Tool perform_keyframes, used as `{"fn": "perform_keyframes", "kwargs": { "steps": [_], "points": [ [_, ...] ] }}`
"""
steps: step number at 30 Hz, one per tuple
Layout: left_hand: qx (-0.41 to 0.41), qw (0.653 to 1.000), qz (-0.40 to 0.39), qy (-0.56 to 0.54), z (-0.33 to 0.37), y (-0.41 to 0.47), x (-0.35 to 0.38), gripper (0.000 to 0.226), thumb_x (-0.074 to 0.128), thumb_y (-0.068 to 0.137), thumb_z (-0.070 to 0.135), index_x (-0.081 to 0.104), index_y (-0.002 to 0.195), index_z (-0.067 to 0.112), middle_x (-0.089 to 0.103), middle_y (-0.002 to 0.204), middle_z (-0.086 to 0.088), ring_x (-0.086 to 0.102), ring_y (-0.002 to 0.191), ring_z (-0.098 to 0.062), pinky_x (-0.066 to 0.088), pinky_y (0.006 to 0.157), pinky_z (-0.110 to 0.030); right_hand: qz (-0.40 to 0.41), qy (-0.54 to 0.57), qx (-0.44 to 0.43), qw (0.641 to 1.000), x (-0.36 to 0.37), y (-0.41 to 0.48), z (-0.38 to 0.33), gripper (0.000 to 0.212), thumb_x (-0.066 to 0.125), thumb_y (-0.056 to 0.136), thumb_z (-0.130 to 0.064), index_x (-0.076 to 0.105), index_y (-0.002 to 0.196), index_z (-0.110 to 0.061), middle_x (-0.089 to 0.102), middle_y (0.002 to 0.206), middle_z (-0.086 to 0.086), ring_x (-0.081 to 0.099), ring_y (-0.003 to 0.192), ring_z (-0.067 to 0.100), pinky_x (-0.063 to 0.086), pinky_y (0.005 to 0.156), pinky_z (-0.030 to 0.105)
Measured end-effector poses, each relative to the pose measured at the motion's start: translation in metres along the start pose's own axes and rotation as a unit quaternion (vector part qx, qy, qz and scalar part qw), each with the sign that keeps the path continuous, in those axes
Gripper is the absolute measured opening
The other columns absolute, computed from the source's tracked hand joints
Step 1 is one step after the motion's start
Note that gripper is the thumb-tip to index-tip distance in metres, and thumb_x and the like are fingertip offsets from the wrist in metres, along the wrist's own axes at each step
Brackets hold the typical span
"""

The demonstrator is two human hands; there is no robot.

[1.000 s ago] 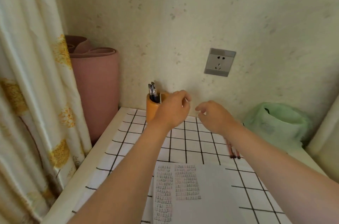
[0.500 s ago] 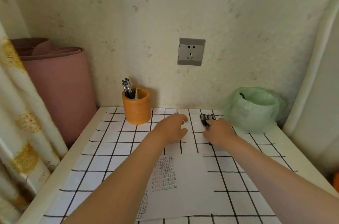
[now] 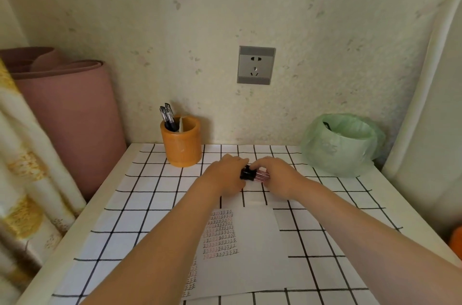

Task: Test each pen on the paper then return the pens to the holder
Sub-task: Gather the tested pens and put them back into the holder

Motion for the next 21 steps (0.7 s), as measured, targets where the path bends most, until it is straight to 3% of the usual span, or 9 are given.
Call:
{"fn": "perform_keyframes", "kwargs": {
  "steps": [2, 5, 8, 12, 15, 18, 21],
  "points": [
    [0.004, 0.999, 0.012, 0.036, -0.002, 0.000, -0.003, 0.048, 0.058, 0.092, 0.029, 0.048, 0.138, 0.021, 0.055, 0.127, -0.002, 0.041, 0.124, -0.023, 0.046, 0.092, -0.041, 0.000, -0.013, 0.003, 1.000, 0.001, 0.001, -0.002, 0.055, 0.056, 0.087, 0.004, 0.054, 0.136, -0.022, 0.058, 0.128, 0.001, 0.054, 0.112, 0.018, 0.039, 0.091, 0.022],
    [0.004, 0.998, 0.016, 0.060, -0.004, -0.002, -0.005, 0.038, 0.057, 0.094, 0.040, 0.058, 0.127, 0.022, 0.055, 0.116, -0.005, 0.041, 0.118, -0.024, 0.046, 0.086, -0.038, -0.020, -0.067, 0.000, 0.998, 0.006, 0.003, -0.005, 0.055, 0.052, 0.090, 0.002, 0.048, 0.142, -0.017, 0.051, 0.129, 0.008, 0.046, 0.122, 0.026, 0.040, 0.103, 0.032],
    [-0.014, 1.000, -0.009, 0.026, -0.008, -0.005, -0.005, 0.040, 0.059, 0.093, 0.042, 0.059, 0.128, 0.022, 0.052, 0.116, -0.006, 0.039, 0.117, -0.024, 0.047, 0.093, -0.043, -0.029, -0.094, -0.018, 0.995, 0.010, 0.003, -0.010, 0.052, 0.049, 0.091, 0.002, 0.052, 0.138, -0.019, 0.048, 0.124, 0.010, 0.042, 0.119, 0.027, 0.041, 0.098, 0.033],
    [-0.040, 0.998, -0.041, 0.009, -0.012, -0.007, -0.006, 0.038, 0.061, 0.092, 0.040, 0.056, 0.124, 0.020, 0.048, 0.118, -0.007, 0.039, 0.116, -0.026, 0.045, 0.094, -0.039, -0.032, -0.103, -0.032, 0.994, 0.014, 0.003, -0.021, 0.037, 0.052, 0.097, -0.016, 0.055, 0.133, -0.022, 0.048, 0.117, 0.008, 0.042, 0.116, 0.029, 0.040, 0.092, 0.034],
    [-0.048, 0.997, -0.061, 0.021, -0.014, -0.009, -0.007, 0.039, 0.061, 0.092, 0.040, 0.056, 0.124, 0.018, 0.049, 0.120, -0.006, 0.044, 0.110, -0.024, 0.045, 0.087, -0.035, -0.033, -0.120, -0.042, 0.991, 0.017, 0.004, -0.029, 0.039, 0.052, 0.099, -0.016, 0.050, 0.138, -0.019, 0.049, 0.124, 0.009, 0.042, 0.118, 0.027, 0.041, 0.098, 0.037],
    [-0.048, 0.996, -0.070, 0.019, -0.016, -0.012, -0.013, 0.035, 0.061, 0.092, 0.038, 0.057, 0.120, 0.017, 0.060, 0.111, -0.002, 0.053, 0.090, -0.018, 0.043, 0.070, -0.028, -0.024, -0.131, -0.053, 0.990, 0.019, 0.004, -0.036, 0.034, 0.051, 0.099, -0.015, 0.052, 0.133, -0.016, 0.049, 0.122, 0.010, 0.044, 0.115, 0.026, 0.043, 0.094, 0.036],
    [-0.061, 0.993, -0.103, 0.013, -0.020, -0.017, -0.019, 0.036, 0.060, 0.093, 0.035, 0.057, 0.123, 0.014, 0.063, 0.109, -0.003, 0.058, 0.091, -0.020, 0.045, 0.071, -0.029, -0.031, -0.160, -0.065, 0.985, 0.022, 0.003, -0.044, 0.032, 0.051, 0.098, -0.014, 0.051, 0.130, -0.012, 0.047, 0.122, 0.010, 0.043, 0.114, 0.026, 0.043, 0.094, 0.038]
  ]
}}
Point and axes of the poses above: each hand's wrist, its own y-axis towards the middle knuckle, its own x-axis out of the palm, z = x × y, the point moved 4 cm from there along y, towards the middle knuckle
